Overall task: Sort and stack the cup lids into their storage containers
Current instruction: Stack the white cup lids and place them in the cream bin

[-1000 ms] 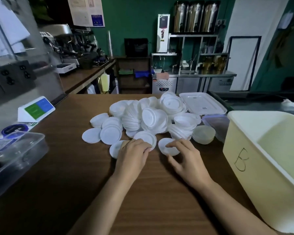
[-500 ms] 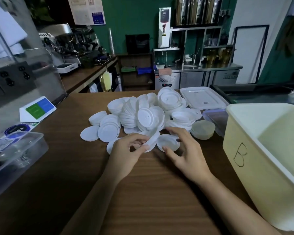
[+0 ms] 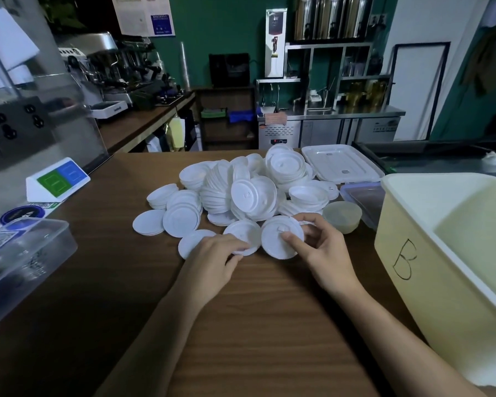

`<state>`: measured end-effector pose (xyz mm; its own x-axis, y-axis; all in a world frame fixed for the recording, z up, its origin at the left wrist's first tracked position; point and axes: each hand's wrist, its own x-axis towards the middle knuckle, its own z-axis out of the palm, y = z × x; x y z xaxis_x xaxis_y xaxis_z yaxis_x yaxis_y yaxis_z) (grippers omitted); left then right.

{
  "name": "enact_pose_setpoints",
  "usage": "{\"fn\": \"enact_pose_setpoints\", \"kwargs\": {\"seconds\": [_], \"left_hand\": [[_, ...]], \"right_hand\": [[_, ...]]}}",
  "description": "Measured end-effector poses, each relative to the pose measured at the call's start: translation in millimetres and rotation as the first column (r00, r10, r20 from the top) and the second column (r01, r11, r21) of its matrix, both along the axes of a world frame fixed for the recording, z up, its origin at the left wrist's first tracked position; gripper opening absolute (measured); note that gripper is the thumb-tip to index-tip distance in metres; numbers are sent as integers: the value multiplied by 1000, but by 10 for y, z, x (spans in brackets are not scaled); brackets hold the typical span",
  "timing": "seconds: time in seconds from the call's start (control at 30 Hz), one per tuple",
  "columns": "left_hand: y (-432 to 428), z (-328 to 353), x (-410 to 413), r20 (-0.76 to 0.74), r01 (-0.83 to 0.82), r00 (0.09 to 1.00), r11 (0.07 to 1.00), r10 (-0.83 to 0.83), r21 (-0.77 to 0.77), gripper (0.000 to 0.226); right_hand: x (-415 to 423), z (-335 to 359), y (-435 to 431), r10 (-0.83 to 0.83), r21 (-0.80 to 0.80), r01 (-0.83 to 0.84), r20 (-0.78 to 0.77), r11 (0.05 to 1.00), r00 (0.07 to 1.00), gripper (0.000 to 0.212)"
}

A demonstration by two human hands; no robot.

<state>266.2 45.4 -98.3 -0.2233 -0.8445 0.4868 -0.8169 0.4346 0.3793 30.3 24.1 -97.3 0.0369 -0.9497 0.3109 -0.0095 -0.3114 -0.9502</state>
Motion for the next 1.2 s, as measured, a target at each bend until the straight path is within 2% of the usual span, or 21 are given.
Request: {"fn": "enact_pose_setpoints", "kwargs": {"seconds": [0.2,0.33,0.5,0.63,0.73,0.83,0.9,1.03,1.2], "left_hand": [[-4,0,14,-129,-45,991,999,47,16,27],[24,66,-24,-318,-88,943,995,96,40,23],[151,253,-119,-691,-66,708,988,146,141,23],[146,277,-133,-842,153,525,959,126,238,24],[153,268,-189,-875,257,470,931,115,260,31],[147,253,-223,-880,295,461,915,117,276,34],[139,221,-245,-863,281,489,913,131,297,30],[112,147,-294,-774,148,616,943,149,299,23],[147,121,-359,-637,81,751,934,172,347,28]], "right_hand": [[-13,-25,25,-52,15,52,-9,999,999,30],[-38,-44,41,-66,-11,66,-28,998,997,29],[-56,-36,63,-75,11,75,-31,997,997,20],[-60,3,73,-54,23,53,27,998,998,22],[-34,22,72,-18,35,15,85,999,996,24],[-10,59,96,8,52,-15,120,999,993,25],[1,73,112,27,77,-38,142,996,989,27],[25,85,118,37,111,-57,179,992,983,23],[44,100,143,49,101,-70,197,992,979,25]]}}
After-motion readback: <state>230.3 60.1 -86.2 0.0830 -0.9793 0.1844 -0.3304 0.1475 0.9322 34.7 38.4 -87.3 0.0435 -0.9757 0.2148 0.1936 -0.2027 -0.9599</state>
